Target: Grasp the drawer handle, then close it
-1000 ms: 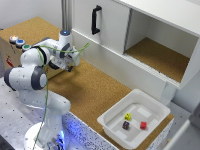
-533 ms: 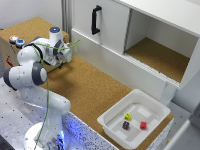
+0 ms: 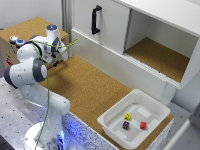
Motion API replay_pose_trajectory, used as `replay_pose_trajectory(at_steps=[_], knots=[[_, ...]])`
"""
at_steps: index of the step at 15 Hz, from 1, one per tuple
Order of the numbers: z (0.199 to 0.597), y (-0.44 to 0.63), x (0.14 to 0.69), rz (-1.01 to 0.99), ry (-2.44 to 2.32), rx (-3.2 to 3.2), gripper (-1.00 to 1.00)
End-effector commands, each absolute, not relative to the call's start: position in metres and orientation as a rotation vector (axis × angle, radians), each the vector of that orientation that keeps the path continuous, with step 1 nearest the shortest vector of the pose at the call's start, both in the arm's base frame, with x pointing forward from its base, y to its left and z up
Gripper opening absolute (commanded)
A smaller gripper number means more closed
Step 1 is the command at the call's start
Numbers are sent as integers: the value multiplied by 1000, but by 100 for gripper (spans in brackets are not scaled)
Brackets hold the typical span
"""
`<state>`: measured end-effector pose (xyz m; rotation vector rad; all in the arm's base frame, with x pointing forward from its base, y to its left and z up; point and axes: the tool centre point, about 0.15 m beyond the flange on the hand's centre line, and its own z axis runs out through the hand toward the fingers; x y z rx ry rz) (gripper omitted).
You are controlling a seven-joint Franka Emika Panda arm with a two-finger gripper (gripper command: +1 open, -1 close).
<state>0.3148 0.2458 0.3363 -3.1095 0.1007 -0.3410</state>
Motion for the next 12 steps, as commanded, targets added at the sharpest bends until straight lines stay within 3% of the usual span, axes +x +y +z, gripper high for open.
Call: replay_pose_trajectory(at_steps=[1,12], knots=[[353,152,287,-397,49,-3103,100],[373,-66,321,-449,140,-3115,100]])
